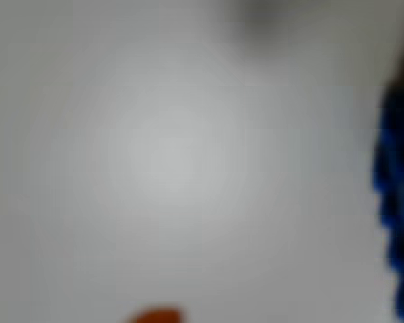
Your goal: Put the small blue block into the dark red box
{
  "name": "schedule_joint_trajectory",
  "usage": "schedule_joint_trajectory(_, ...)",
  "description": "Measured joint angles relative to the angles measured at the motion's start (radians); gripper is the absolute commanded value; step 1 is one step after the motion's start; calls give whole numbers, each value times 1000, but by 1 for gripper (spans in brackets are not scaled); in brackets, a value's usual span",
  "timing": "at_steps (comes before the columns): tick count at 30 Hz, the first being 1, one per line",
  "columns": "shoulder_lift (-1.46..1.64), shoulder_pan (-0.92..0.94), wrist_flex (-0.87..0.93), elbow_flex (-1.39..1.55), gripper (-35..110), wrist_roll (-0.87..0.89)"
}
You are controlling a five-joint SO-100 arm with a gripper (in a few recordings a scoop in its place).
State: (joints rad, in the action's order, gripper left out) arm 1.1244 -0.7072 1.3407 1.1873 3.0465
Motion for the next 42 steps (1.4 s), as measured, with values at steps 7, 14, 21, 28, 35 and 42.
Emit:
schedule_joint_trajectory(7,14,9,-138,192,30,0)
schedule_joint_trajectory(14,87,17,-230,305,3,-17)
schedule_joint_trajectory(21,120,26,-250,377,0,-38)
schedule_joint_trajectory(28,124,63,-60,298,0,-209)
schedule_joint_trajectory(35,176,259,390,35,0,-676)
schedule_joint_trajectory(42,279,641,428,26,0,-1453)
